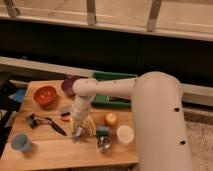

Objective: Wipe table surface with towel

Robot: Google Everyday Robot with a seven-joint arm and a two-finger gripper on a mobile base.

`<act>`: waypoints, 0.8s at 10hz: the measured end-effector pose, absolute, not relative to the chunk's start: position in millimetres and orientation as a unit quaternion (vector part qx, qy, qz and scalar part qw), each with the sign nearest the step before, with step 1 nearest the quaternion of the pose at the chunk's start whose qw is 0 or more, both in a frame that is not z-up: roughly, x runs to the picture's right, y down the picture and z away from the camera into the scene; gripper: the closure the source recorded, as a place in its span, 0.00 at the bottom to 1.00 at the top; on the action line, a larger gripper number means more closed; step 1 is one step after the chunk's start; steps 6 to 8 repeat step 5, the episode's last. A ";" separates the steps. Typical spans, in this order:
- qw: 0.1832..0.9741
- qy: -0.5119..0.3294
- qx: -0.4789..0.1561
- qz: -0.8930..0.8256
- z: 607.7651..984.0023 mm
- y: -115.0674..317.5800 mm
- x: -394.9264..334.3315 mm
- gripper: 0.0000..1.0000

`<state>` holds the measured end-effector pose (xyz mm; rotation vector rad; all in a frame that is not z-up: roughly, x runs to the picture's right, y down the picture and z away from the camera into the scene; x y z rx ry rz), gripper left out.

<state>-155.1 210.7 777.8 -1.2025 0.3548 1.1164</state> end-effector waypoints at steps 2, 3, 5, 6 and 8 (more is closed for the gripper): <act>0.666 0.161 -0.545 0.483 766.9 225.9 -159.7 1.00; 0.663 0.165 -0.553 0.478 756.3 239.9 -164.6 1.00; 0.650 0.167 -0.560 0.485 740.2 260.1 -162.6 1.00; 0.650 0.167 -0.560 0.485 740.2 260.1 -162.6 1.00; 0.650 0.167 -0.560 0.485 740.2 260.1 -162.6 1.00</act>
